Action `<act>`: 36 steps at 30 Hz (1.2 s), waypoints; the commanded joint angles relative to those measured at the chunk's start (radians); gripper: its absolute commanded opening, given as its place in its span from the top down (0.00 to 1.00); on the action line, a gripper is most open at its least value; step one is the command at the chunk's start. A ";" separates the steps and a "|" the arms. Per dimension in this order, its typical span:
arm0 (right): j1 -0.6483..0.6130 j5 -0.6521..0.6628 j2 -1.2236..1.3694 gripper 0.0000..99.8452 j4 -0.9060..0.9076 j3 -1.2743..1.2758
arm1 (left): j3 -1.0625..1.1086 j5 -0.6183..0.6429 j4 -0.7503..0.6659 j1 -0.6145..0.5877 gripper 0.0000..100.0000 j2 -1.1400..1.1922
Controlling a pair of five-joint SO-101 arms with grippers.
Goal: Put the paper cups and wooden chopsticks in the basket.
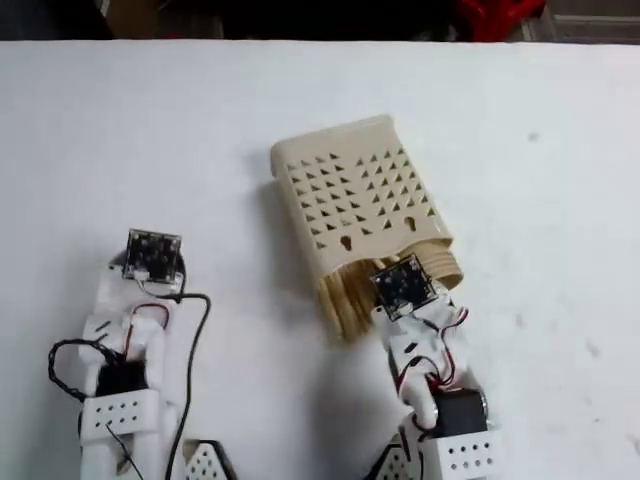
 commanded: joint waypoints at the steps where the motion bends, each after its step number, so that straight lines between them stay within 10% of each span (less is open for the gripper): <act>1: -0.036 -0.008 -0.005 0.98 -0.015 0.009 | 0.000 -0.011 0.095 0.012 0.81 -0.021; 26: -0.058 -0.008 -0.007 0.97 0.005 -0.218 | 0.000 -0.011 0.227 0.005 0.81 -0.021; 36: -0.174 -0.015 -0.007 0.73 0.163 -0.287 | 0.000 -0.011 0.227 0.008 0.81 -0.021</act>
